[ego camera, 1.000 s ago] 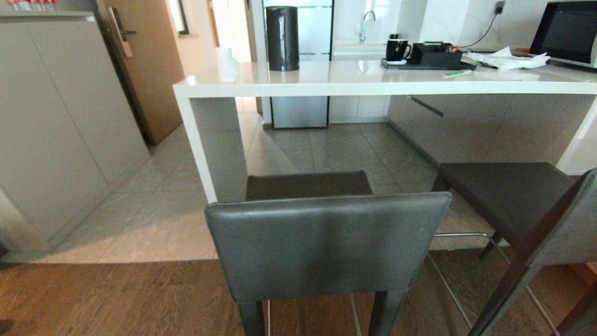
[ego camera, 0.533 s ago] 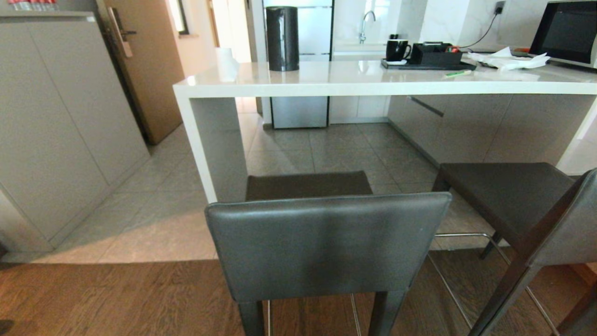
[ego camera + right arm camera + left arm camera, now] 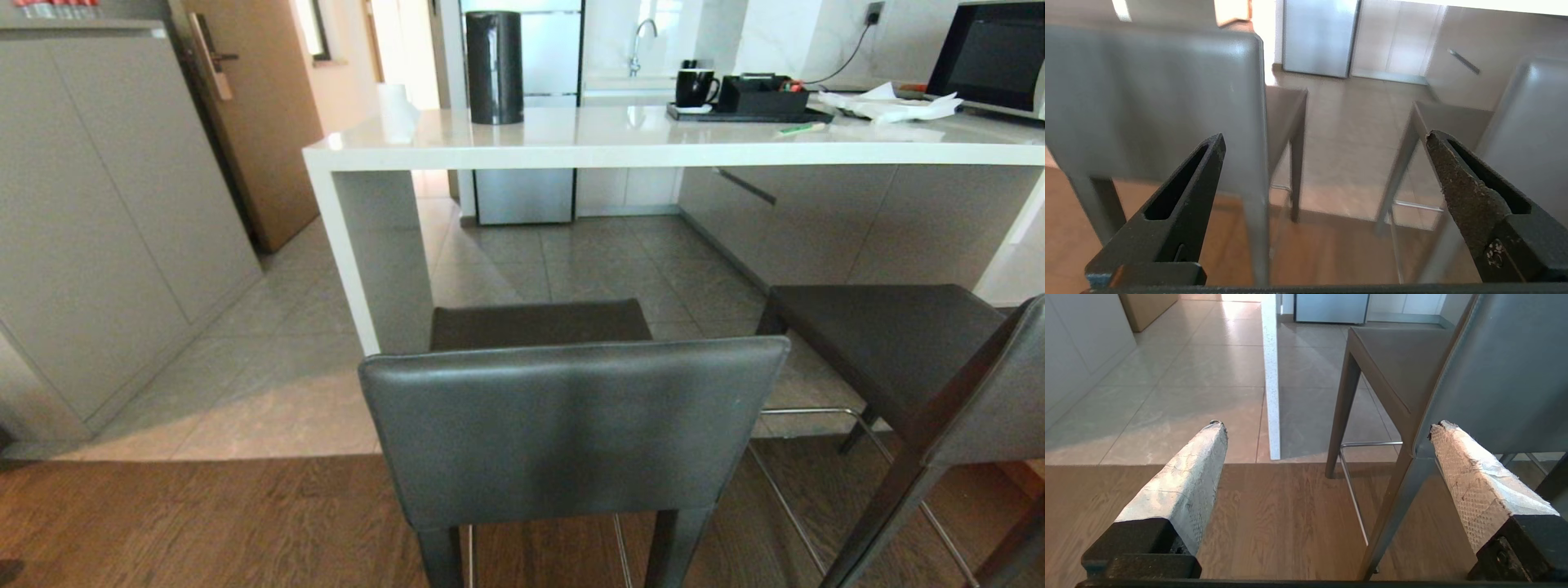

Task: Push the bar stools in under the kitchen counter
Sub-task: Push the gray chair back under the dining table

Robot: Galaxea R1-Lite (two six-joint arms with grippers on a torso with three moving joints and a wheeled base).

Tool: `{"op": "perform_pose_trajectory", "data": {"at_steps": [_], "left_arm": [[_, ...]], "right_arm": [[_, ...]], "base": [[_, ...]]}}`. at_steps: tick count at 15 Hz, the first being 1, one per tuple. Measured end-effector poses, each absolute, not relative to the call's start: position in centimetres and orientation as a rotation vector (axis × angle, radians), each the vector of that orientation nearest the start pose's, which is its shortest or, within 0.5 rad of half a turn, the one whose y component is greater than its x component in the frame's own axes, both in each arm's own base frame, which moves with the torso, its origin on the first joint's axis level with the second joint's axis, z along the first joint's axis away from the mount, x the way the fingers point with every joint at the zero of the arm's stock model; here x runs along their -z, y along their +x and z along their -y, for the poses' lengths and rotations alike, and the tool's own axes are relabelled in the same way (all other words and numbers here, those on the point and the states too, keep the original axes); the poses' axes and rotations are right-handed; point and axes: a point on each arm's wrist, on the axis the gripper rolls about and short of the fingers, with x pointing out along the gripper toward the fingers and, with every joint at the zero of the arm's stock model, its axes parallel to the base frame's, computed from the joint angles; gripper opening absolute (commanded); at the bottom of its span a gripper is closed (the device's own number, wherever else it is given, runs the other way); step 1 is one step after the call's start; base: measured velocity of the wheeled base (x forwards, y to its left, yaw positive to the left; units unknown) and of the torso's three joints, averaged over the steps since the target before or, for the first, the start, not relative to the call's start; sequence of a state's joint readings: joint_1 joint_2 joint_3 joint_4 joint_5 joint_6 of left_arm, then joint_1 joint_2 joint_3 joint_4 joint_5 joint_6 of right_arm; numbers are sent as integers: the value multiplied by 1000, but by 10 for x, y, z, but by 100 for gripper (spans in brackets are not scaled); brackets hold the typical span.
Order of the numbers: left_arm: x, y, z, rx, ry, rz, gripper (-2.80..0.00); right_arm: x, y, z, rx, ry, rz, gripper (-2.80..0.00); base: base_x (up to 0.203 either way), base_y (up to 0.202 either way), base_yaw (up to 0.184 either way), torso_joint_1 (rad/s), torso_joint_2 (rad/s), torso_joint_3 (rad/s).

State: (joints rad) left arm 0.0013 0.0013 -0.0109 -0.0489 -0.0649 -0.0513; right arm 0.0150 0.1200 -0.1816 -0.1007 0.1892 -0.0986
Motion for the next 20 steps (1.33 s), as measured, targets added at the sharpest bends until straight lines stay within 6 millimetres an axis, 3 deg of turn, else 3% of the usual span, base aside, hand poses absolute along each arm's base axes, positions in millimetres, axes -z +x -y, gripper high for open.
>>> {"op": "perform_pose_trajectory", "data": {"at_steps": [3,7,11,20], "left_arm": [[-83,-24,1,64,-50,52,0],[-83,-24,1,59,-31,54,0],[-77,-23,0,15,93,11,0],[-76,-23,1,24,65,7,0]], "right_arm": [[-103,-26,-2,-84,-134,127,0],[-77,-23,-1,-32,-142,1,0],[-75,-23,-1,-40,-126,0,0],[-75,-23,-1,-56,-143,1,0]], "base": [[0,0,0,0,0,0],[0,0,0,0,0,0],[0,0,0,0,0,0],[0,0,0,0,0,0]]}}
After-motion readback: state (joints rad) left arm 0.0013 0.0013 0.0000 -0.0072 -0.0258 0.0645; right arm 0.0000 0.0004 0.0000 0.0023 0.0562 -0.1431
